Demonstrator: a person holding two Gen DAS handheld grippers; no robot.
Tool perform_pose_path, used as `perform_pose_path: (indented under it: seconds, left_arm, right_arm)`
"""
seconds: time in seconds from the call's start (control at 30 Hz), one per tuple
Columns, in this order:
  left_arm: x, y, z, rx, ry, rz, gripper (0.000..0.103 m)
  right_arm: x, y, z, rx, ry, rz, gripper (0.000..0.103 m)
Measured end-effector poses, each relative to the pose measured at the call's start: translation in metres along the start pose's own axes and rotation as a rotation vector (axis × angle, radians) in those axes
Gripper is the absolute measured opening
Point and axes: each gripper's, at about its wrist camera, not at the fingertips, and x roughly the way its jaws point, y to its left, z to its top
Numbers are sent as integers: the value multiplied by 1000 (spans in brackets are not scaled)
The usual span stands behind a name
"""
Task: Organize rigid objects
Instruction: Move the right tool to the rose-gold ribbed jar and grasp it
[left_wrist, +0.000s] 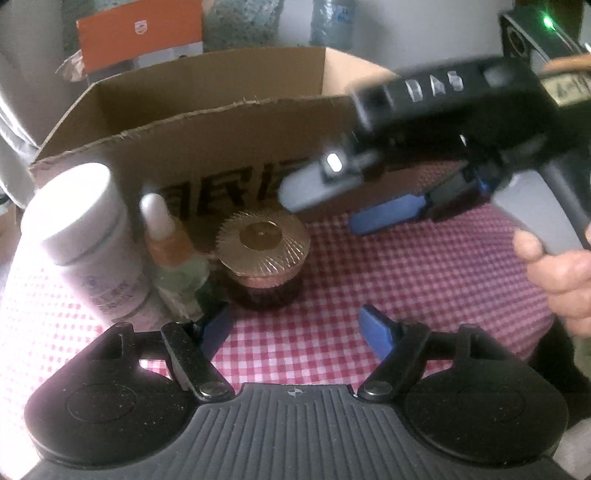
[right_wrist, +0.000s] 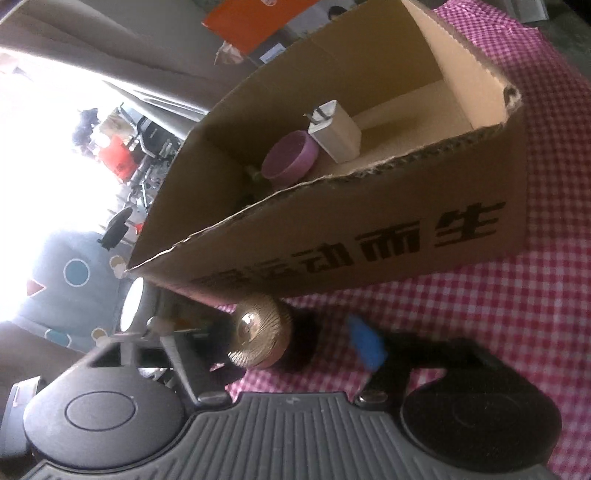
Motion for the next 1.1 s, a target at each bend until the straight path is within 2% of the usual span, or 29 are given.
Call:
perform_pose_path:
  seconds: [0.17, 0.33, 0.5, 0.77, 1.03, 1.1]
  left_arm:
    - [7, 1, -1, 6, -2, 10, 75]
    - [12, 5, 0, -1, -5, 1, 75]
    - [11, 6, 1, -5, -10, -16, 73]
    - [4, -3, 3, 23, -11, -53, 72]
    - [-11, -26, 0, 97, -39, -140, 72]
    - [-15, -33, -2, 126, -54, -132, 71]
  right_arm:
    - [11, -1, 3, -14, 14, 7, 80]
    - [24, -4, 5, -5, 39, 22, 61]
    - [28, -2, 6, 0, 56, 58, 55]
    - [19, -1, 1, 1, 52, 32, 55]
    - [-7, -12, -13, 9, 41, 0, 55]
    - [-14, -15, -16, 21, 35, 2, 55]
